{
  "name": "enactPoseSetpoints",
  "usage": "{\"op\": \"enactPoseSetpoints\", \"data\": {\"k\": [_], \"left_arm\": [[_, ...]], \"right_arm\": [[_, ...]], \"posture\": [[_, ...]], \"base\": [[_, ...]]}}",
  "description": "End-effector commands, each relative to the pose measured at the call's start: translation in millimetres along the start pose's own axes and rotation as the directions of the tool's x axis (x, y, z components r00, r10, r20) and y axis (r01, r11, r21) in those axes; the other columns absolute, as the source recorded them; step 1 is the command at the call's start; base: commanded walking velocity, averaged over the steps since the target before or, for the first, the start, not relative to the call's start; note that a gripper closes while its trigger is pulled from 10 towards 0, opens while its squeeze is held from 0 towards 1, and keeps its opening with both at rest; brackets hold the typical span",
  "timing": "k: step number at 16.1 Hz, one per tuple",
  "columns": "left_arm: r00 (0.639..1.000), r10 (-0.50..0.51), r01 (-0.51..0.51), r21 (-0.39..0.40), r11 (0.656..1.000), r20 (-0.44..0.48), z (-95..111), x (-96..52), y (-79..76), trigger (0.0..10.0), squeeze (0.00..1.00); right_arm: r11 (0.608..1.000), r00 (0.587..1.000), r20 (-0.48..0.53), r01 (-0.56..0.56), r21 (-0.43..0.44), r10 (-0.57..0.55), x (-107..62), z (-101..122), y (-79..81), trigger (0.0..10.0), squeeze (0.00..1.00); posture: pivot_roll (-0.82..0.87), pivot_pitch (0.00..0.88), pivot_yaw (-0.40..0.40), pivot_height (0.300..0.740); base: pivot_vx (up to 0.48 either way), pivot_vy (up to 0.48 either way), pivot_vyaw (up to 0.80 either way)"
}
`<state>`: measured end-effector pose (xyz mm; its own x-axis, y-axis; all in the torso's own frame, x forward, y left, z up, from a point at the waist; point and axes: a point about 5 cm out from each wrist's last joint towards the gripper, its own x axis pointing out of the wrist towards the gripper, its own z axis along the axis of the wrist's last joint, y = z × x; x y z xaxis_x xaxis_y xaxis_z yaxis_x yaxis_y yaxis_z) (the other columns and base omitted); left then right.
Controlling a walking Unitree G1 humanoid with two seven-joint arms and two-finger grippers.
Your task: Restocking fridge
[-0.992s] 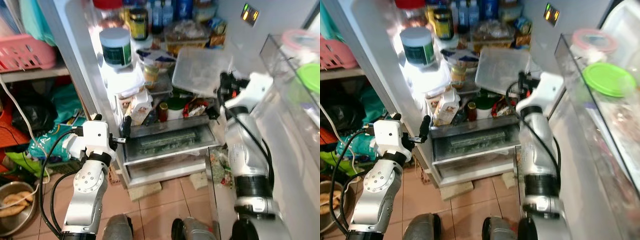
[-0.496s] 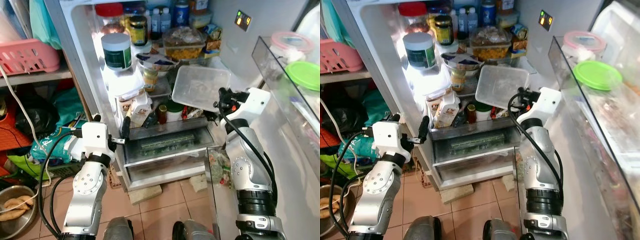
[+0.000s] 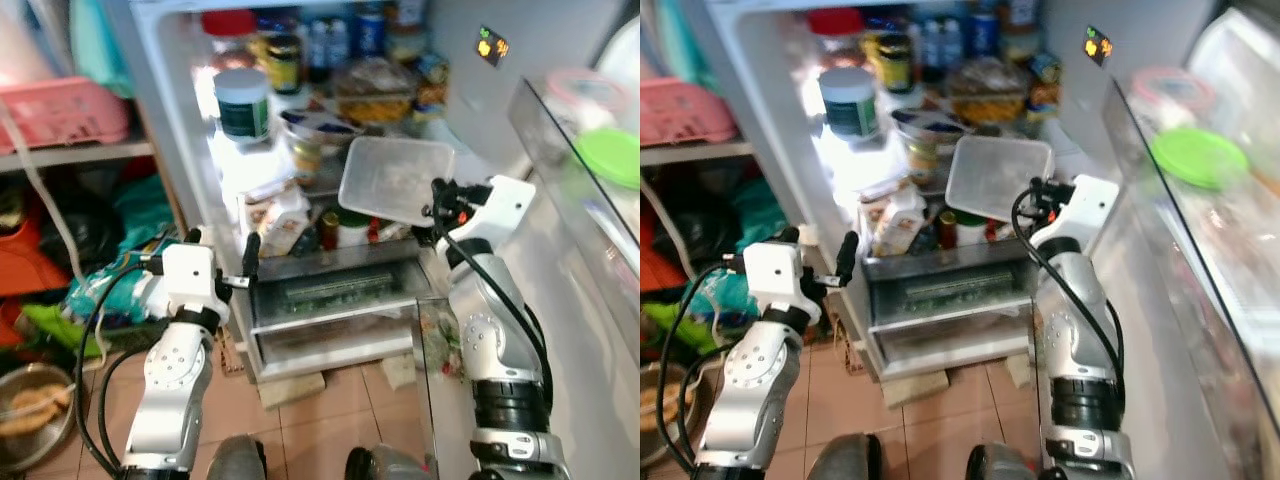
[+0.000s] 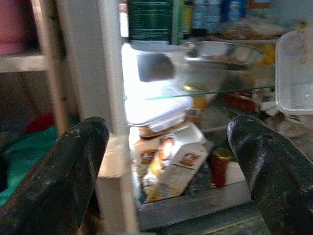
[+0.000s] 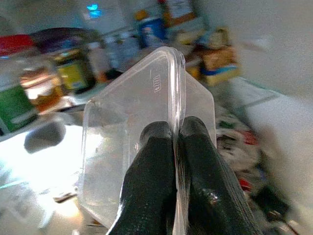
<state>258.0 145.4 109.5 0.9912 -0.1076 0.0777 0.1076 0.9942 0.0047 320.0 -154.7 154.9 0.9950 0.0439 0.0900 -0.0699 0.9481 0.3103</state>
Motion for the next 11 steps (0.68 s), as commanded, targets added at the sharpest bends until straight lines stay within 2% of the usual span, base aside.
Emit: {"op": "enactPoseSetpoints", "data": {"k": [1,5,7,11], "left_arm": [[1.0,0.004,-0.004,0.006,1.0,-0.007,-1.5,-0.9,0.2,10.0,0.0],[1.0,0.006,-0.006,0.008,1.0,-0.007,-1.9,0.3,0.5,10.0,0.0],[1.0,0.007,-0.007,0.004,1.0,-0.005,-1.6,0.8,0.5,10.0,0.0],[1.0,0.024,-0.024,-0.013,1.0,-0.002,-1.5,-0.8,2.3,10.0,0.0]], "right_arm": [[1.0,0.999,0.029,-0.022,-0.006,0.022,1.3,9.2,3.9,10.0,0.0],[1.0,0.999,0.024,-0.031,-0.005,0.031,2.3,9.2,4.5,10.0,0.0],[1.0,0.999,0.024,-0.029,-0.006,0.029,2.9,9.5,4.5,10.0,0.0],[0.999,0.999,0.017,-0.034,-0.005,0.034,1.8,8.0,6.6,10.0,0.0]], "posture": [[0.08,0.011,0.013,0.74],[0.08,0.008,0.011,0.74],[0.08,0.007,0.01,0.74],[0.08,0.013,0.009,0.74]], "base": [[0.0,-0.465,0.61],[0.0,-0.461,0.78],[0.0,-0.454,0.0],[0.0,0.0,0.0]]}}
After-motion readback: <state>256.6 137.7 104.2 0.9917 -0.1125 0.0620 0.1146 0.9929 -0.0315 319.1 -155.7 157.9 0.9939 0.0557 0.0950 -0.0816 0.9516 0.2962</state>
